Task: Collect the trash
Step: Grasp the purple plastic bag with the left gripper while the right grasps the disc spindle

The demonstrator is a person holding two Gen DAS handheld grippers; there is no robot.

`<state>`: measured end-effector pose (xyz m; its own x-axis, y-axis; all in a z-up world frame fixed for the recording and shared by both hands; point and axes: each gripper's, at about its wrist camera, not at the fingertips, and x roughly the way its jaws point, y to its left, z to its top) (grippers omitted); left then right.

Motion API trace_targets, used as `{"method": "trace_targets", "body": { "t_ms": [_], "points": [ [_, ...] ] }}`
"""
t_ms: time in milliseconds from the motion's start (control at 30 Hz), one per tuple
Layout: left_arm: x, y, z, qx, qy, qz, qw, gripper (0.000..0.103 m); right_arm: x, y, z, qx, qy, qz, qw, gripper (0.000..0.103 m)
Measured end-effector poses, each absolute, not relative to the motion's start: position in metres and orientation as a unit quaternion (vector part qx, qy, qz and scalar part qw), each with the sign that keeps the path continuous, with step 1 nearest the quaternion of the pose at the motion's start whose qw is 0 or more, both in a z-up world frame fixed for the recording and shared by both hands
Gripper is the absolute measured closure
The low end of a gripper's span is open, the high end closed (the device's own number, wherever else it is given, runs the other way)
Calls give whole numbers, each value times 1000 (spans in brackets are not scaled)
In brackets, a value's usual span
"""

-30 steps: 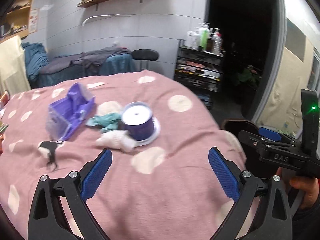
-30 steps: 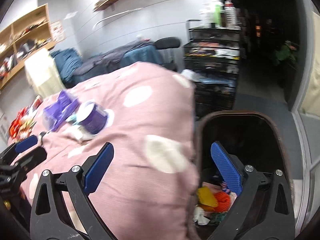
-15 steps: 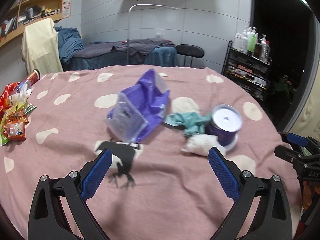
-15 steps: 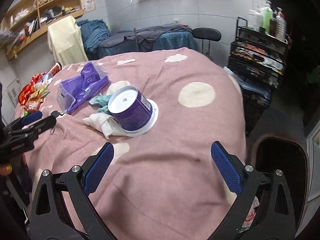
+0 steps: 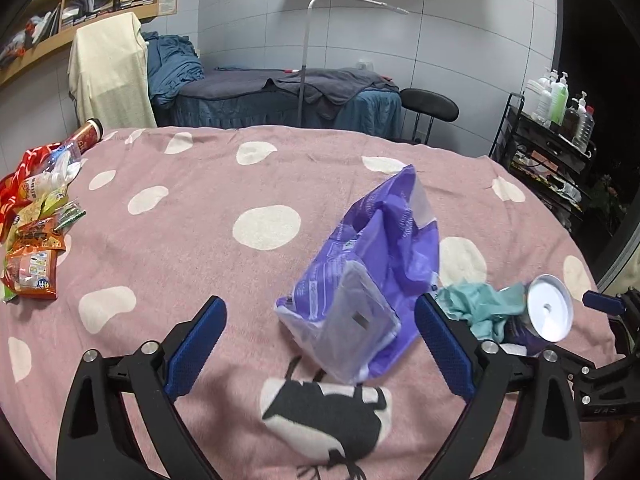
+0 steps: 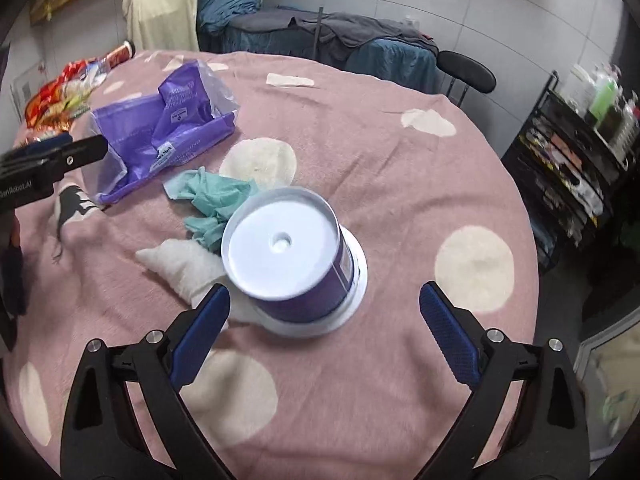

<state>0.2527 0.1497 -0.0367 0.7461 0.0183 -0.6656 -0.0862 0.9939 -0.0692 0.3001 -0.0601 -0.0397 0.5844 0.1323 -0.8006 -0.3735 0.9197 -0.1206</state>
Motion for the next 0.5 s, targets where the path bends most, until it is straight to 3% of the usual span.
{"method": "trace_targets", "body": {
  "t_ms": [133,300,367,467,500],
  "points": [
    [267,151,-45,-63,378,19,923,29,319,-47,-47,-166,439,156,869,12],
    [274,151,-50,-68,387,20,919,47,336,-37,-56,-170,459,183,853,32],
    [273,151,-50,-68,385,19,920,51,336,-38,-55,-164,455,186,855,32],
    [269,150,-47,-65,380,18,923,69,332,-45,-50,-145,439,184,868,32],
    [268,149,-46,-62,377,21,924,70,331,-49,-46,-134,431,180,874,32]
  ]
}}
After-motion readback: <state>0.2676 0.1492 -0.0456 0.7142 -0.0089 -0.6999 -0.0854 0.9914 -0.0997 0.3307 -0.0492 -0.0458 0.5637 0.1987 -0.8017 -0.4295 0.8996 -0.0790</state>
